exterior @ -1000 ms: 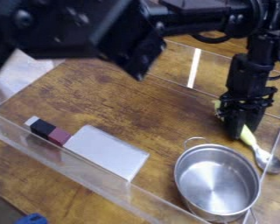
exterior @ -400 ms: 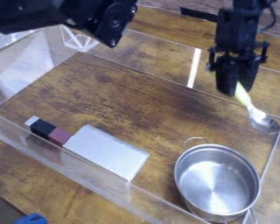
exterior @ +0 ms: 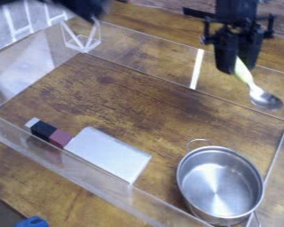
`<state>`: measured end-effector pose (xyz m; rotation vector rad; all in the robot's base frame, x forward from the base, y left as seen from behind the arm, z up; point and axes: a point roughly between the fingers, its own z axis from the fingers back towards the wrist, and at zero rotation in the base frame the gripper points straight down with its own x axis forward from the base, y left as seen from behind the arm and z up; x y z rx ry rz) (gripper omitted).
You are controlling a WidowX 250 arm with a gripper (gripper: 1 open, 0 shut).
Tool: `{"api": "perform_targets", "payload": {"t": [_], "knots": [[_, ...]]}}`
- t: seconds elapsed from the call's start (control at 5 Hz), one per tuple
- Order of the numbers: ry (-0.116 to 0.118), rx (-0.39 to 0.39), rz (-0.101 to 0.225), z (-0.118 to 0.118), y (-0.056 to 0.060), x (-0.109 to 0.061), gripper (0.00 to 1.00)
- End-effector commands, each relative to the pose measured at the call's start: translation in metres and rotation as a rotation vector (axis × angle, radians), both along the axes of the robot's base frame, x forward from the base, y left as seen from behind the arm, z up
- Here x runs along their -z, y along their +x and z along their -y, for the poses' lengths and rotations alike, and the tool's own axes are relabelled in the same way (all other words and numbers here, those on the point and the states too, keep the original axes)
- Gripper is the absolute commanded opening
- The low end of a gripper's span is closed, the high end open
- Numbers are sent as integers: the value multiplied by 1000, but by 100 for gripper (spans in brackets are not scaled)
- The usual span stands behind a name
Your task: Move the toy knife to the left side of the table
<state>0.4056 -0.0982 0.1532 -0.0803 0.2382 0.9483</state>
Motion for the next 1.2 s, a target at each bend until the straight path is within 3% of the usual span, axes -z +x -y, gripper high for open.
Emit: {"api": "perform_targets", "payload": {"t": [0.0, 0.2, 0.4, 0.8, 1.0], "knots": [[-33, -82, 125, -39, -17, -25, 0], [-13, -187, 142, -70, -46, -25, 0], [-34, -271, 155, -85, -62, -12, 0], [-74, -444, 175, -108, -89, -9, 0], [-104, -492, 185, -117, -98, -7, 0]]}}
